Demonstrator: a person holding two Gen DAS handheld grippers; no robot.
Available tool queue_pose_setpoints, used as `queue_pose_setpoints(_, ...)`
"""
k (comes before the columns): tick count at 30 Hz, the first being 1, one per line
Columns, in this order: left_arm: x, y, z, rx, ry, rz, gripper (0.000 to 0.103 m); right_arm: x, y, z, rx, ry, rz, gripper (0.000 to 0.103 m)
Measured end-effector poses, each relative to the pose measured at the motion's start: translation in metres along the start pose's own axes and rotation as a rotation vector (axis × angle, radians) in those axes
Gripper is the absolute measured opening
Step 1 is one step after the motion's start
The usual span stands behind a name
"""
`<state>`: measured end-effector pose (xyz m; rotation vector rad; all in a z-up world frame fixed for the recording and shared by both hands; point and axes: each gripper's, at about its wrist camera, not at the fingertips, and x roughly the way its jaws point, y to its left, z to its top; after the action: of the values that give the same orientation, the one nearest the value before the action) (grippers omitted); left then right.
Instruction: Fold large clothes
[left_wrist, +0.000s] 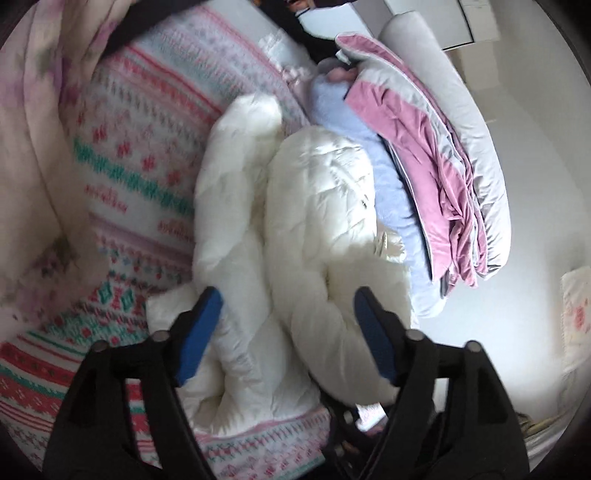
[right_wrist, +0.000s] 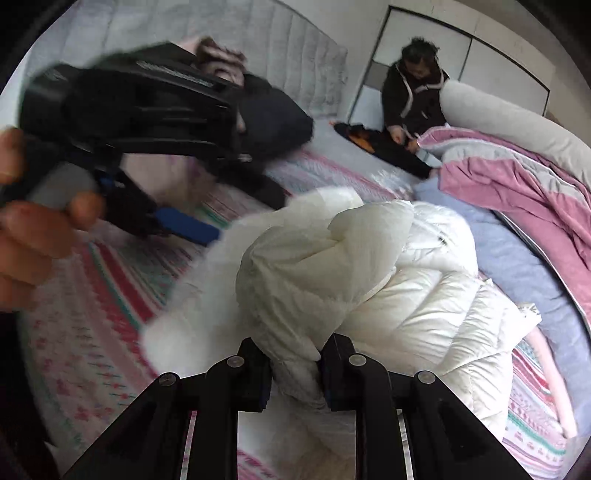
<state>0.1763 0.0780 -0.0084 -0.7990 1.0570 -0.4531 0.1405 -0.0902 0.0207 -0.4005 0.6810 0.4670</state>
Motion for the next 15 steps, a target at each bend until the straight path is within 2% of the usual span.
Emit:
queue_pose_setpoints(3,0.014,0.007,0.003,-0.024,0.029,0.026,0.078,0.011,0.011,-0.005,-0.019,0.032,0.047,0.021)
queue_pose_setpoints(5,0.016,0.014,0.005,-0.045,0.019,0.033,0.078,0.016,0.015,-0.011,-0.029,0.052,0.067,0.022)
queue_pose_setpoints(9,0.030,0.013,0.004,0.003,0.023,0.099,0.078,0.014,0.004,-0.010,0.027,0.065,0.138,0.026)
queue_pose_setpoints(10,0.033,0.011,0.003,0.022,0.025,0.119,0.078,0.010,0.001,-0.009,0.045,0.065,0.162,0.029)
queue_pose_setpoints(12,0.043,0.004,-0.001,0.080,0.035,0.185,0.077,-0.005,-0.013,-0.004,0.103,0.056,0.235,0.048)
queue_pose_setpoints(14,0.048,0.001,-0.004,0.121,0.041,0.223,0.075,-0.026,-0.025,-0.001,0.147,0.012,0.281,0.057)
queue_pose_setpoints(15,0.049,0.000,-0.005,0.135,0.039,0.238,0.075,-0.043,-0.034,-0.001,0.165,-0.032,0.305,0.059)
